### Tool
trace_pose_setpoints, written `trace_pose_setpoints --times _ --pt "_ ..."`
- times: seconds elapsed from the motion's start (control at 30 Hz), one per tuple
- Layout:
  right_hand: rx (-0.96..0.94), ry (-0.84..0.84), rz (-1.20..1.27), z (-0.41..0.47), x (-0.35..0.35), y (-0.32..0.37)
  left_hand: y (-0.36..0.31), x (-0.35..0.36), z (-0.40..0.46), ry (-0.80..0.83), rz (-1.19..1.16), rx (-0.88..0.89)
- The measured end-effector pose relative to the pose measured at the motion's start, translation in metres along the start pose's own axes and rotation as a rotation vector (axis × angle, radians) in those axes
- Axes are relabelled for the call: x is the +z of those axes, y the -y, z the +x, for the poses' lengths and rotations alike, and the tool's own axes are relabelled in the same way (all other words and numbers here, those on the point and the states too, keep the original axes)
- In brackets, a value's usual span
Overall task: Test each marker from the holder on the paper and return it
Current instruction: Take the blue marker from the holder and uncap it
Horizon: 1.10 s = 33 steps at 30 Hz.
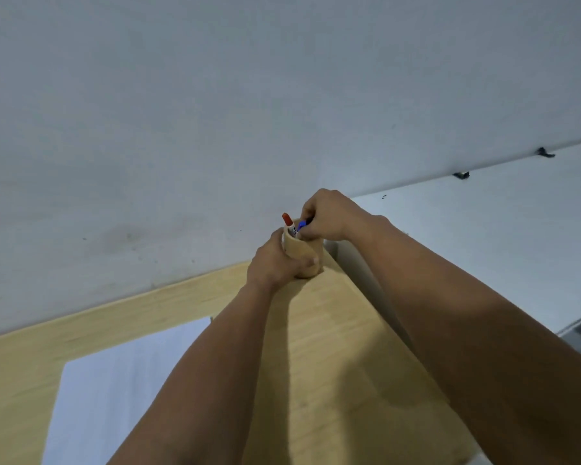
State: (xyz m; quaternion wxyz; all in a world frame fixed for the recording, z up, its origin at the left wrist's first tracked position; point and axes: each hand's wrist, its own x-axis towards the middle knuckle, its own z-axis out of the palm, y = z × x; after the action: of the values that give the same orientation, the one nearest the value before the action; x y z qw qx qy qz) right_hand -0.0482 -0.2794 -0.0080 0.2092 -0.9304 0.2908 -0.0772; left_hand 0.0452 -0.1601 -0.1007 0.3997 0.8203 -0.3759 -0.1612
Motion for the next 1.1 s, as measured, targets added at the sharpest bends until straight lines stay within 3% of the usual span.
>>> trace_pose_setpoints --times 0.17,0.4,0.6,0.73,0.83,0.93,1.1 --pt "0.004 -0.04 0.1 0.003 -0.001 0.002 0.007 0.012 0.003 -0.055 -0.034 0.029" --pt "0.049 -0.313 0.426 -0.015 -0.034 0.021 -0.008 -0.003 -0.009 -0.015 0.029 0.045" --pt "-0.106 -0.451 0.688 -0.042 -0.064 0.054 -0.03 -0.056 -0.048 -0.152 0.21 -0.012" --pt "-0.09 -0.286 0.768 -0.072 -0.047 0.091 -0.04 -0.108 -0.082 -0.315 0.126 0.034" --pt "-0.095 -0.062 0.771 -0.096 -0.019 0.12 -0.034 -0.15 -0.115 -0.405 -0.056 0.037" --pt "-0.153 0.12 0.757 -0.121 0.006 0.153 -0.016 -0.185 -0.156 -0.435 -0.145 -0.01" --pt "-0.251 0.324 0.743 -0.147 0.045 0.213 0.028 -0.237 -0.206 -0.416 -0.055 -0.023"
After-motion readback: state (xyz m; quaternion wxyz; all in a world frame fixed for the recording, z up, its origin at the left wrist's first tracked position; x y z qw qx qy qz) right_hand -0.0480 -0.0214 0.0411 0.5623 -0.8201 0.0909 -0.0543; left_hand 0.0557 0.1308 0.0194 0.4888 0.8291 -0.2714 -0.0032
